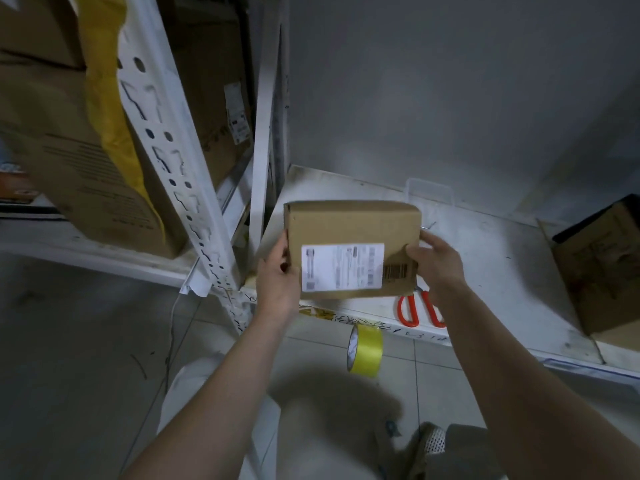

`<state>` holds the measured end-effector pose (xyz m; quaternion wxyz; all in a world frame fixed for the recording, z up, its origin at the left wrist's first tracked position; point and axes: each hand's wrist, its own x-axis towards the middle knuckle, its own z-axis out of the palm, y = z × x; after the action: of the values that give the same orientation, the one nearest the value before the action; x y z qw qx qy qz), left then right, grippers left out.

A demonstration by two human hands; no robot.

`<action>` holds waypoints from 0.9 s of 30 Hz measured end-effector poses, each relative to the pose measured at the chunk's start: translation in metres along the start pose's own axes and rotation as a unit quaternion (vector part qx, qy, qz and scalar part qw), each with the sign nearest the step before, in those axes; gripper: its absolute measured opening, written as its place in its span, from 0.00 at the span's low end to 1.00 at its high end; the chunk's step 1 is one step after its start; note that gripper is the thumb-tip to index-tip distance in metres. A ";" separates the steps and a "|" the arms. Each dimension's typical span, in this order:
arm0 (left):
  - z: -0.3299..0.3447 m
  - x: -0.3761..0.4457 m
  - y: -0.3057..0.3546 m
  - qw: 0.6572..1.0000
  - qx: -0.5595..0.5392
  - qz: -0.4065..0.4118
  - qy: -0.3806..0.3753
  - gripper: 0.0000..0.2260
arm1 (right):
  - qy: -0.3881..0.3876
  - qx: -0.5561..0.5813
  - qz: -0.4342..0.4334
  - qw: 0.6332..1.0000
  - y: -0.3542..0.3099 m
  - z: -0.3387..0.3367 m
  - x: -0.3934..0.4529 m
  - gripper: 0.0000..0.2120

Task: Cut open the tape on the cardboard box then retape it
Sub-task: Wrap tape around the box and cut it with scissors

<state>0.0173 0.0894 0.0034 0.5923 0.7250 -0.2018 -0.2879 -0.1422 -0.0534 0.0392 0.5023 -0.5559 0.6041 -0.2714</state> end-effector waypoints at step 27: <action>0.083 -0.046 -0.076 0.947 0.102 -0.299 -0.052 0.17 | 0.006 -0.047 0.180 0.983 0.101 0.009 -0.018 0.07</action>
<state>-0.0751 0.0736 -0.0738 0.3908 0.7928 -0.0346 -0.4665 -0.1767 -0.0112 -0.0475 0.5132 -0.4594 0.7090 -0.1512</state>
